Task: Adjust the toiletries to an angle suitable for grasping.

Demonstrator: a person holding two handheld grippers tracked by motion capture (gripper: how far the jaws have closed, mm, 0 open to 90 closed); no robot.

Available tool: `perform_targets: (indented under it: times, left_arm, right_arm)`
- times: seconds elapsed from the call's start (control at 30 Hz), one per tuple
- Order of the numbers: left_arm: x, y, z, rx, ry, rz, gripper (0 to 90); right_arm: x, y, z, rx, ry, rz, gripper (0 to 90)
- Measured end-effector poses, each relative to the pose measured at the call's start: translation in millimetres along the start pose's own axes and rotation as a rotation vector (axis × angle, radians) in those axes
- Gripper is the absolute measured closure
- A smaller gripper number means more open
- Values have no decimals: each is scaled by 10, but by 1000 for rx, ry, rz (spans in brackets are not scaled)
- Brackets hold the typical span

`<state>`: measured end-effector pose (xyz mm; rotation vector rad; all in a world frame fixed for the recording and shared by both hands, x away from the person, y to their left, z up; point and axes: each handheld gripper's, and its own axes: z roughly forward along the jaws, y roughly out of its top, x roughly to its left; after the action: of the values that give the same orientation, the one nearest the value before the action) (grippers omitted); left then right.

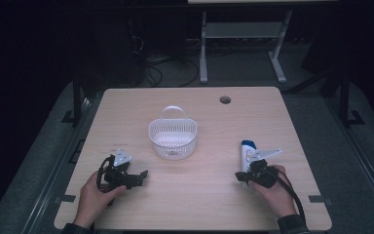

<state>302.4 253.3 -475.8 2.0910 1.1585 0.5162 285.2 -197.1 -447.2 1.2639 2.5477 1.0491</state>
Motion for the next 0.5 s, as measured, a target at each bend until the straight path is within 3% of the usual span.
perform_targets:
  times: [0.5]
  left_arm:
    - [-4,-1,2,-3,1,-5,126]
  right_arm:
    - [-123,-204,-209,1,-31,38,900]
